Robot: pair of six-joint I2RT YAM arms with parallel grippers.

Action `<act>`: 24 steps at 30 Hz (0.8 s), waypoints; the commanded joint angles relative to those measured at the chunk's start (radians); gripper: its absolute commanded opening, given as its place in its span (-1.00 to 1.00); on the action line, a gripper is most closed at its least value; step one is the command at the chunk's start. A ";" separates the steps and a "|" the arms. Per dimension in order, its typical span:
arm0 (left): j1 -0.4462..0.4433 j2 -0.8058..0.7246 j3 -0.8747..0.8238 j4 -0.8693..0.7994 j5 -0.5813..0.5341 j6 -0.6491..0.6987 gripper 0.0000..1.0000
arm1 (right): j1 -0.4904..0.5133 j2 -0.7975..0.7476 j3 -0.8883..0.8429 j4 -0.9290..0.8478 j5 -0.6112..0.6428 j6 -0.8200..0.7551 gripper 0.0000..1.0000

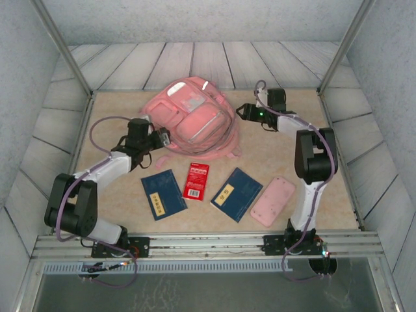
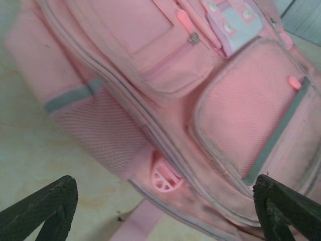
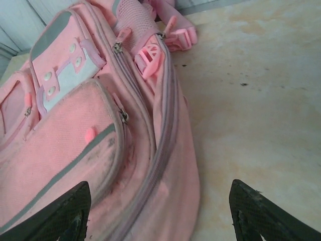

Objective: Pack the student bag

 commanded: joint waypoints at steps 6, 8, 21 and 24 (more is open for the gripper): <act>-0.048 0.062 0.005 0.046 0.051 -0.112 0.75 | 0.028 0.152 0.129 -0.024 -0.049 0.055 0.19; -0.058 0.073 0.006 0.045 0.053 -0.113 0.72 | 0.038 0.178 0.143 -0.022 -0.042 0.068 0.15; -0.091 0.119 -0.031 0.057 0.057 -0.170 0.49 | 0.060 0.264 0.170 0.011 -0.076 0.120 -0.49; -0.092 0.140 -0.042 0.074 0.076 -0.173 0.42 | 0.061 0.239 0.153 0.012 -0.093 0.120 -0.74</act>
